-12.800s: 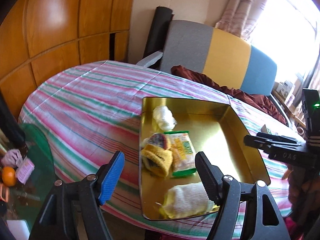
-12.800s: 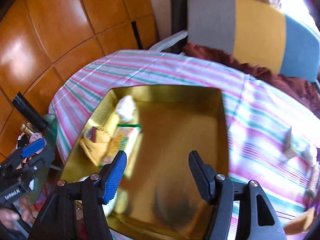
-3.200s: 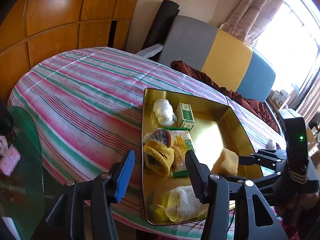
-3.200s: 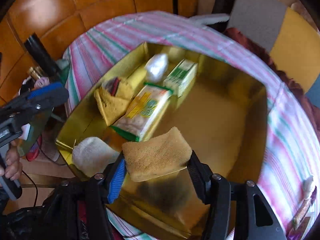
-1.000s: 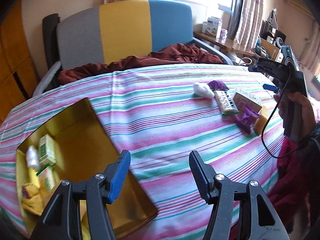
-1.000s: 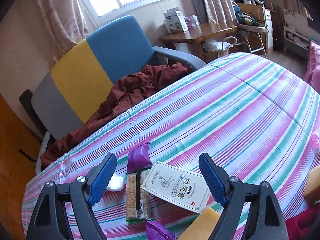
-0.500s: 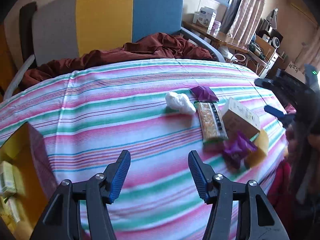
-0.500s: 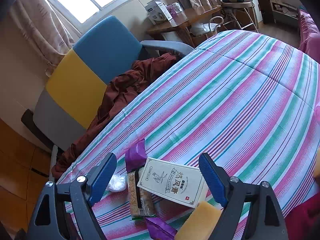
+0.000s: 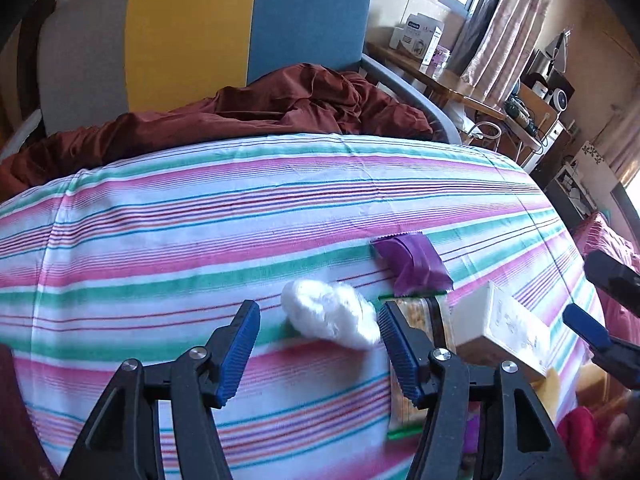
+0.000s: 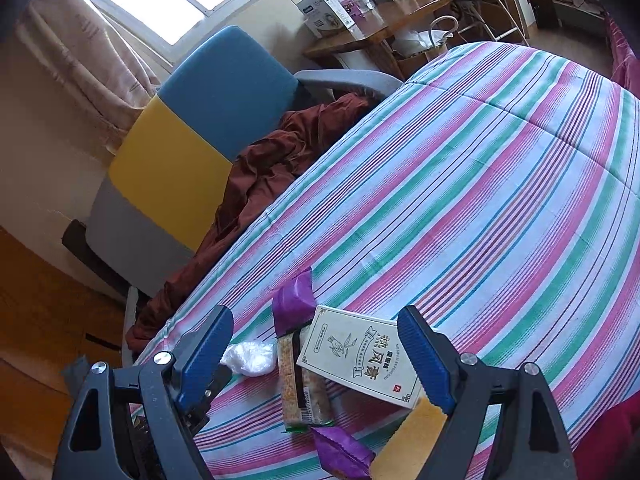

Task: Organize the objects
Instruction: 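Grasp the white plastic-wrapped bundle with the left gripper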

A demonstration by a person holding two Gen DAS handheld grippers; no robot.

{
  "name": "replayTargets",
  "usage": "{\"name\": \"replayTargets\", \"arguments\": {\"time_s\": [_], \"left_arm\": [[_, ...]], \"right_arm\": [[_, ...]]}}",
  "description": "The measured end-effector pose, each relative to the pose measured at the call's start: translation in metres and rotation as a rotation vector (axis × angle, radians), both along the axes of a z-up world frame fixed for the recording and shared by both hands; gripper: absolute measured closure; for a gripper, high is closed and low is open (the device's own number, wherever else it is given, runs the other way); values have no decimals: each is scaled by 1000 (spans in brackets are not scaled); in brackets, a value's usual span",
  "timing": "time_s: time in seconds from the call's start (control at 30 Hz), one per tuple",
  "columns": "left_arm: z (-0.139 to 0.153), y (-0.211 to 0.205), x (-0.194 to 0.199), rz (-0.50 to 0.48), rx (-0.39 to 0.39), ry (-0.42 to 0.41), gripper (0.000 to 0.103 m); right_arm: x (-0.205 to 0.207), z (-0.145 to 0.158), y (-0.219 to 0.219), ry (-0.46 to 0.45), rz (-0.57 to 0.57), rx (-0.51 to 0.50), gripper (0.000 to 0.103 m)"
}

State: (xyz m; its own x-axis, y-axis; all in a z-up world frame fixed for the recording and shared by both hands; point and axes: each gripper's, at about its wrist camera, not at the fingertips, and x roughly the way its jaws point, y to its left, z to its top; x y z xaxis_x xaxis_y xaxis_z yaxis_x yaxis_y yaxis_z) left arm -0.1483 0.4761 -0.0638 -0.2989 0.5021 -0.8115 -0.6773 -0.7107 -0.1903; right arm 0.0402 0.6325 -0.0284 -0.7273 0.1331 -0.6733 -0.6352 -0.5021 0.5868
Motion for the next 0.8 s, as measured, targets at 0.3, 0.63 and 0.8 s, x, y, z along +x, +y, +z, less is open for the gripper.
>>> {"name": "replayTargets", "arguments": {"time_s": [0.3, 0.63, 0.8], "left_arm": [[-27, 11, -3, -17, -8, 8, 60], [-27, -81, 45, 65, 27, -1, 60], [-25, -123, 79, 77, 37, 7, 60]], "right_arm": [[-4, -2, 0, -7, 16, 6, 17], [-1, -3, 5, -19, -11, 12, 17], [-10, -4, -1, -25, 35, 30, 20]]}}
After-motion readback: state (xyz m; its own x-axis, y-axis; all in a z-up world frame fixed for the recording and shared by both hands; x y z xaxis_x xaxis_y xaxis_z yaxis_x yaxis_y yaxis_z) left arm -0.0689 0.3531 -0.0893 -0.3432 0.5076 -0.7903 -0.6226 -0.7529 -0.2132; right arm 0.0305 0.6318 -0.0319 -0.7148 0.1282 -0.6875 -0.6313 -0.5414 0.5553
